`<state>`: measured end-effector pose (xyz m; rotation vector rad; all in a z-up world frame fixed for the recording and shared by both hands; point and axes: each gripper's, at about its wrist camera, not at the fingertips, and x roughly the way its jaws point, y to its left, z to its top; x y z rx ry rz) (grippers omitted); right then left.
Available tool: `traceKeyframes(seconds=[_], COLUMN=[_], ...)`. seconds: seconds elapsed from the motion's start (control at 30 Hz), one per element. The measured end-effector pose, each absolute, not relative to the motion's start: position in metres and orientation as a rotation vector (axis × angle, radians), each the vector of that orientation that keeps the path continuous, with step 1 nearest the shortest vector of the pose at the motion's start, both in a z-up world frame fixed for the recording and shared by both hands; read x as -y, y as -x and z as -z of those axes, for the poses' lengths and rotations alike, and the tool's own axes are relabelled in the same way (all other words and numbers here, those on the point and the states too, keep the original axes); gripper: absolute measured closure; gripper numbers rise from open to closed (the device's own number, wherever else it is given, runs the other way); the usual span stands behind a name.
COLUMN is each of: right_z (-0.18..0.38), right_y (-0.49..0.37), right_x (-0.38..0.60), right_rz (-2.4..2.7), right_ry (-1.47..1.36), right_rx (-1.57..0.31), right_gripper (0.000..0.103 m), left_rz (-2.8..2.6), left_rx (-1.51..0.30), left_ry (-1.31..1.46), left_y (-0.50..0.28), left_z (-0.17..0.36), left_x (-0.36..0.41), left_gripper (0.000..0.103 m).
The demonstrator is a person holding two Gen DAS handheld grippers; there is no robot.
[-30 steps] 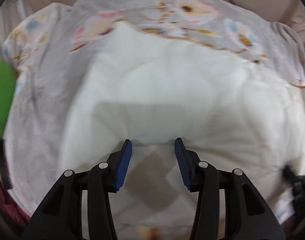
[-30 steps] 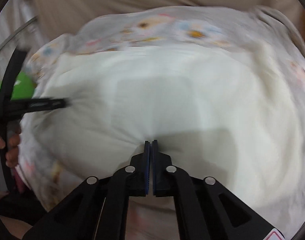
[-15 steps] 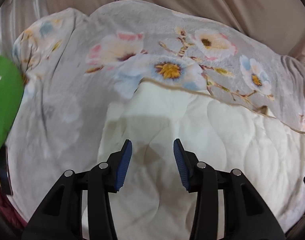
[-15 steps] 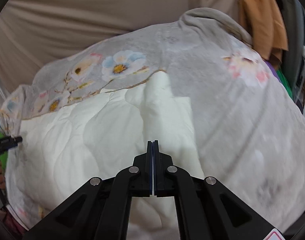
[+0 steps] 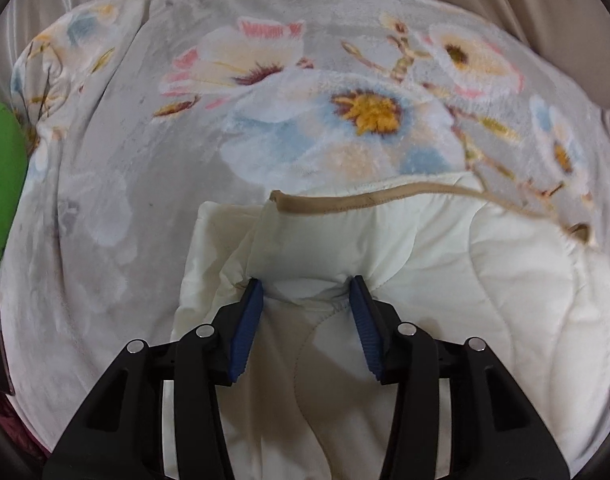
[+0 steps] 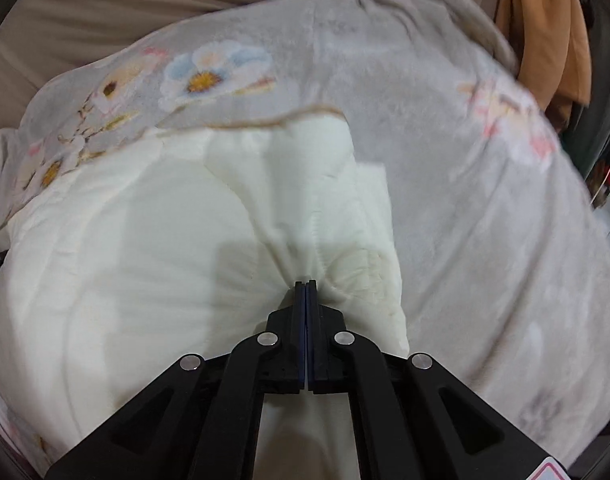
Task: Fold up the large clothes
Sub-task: 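Lift the jacket end with both grippers and fold it over onto itself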
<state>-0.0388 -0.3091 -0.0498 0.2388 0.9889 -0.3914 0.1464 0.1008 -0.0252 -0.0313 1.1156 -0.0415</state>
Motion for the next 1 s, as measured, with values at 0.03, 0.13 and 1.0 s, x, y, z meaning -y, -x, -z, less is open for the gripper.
traceKeyframes(seconds=[0.03, 0.13, 1.0], right_z=[0.034, 0.005, 0.041], right_y=[0.042, 0.047, 0.031], right_x=[0.295, 0.249, 0.142], right_rz=[0.358, 0.206, -0.087], right_ry=[-0.208, -0.198, -0.292], right_rx=[-0.947, -0.905, -1.052], right_gripper=[0.103, 0.103, 0.103], left_rz=[0.068, 0.08, 0.232], left_rx=[-1.099, -1.055, -1.096], left_ry=[0.087, 0.16, 0.581], left_y=[-0.138, -0.104, -0.033], left_z=[0.013, -0.013, -0.005], left_x=[-0.111, -0.141, -0.18], left_gripper=[0.06, 0.047, 0.079])
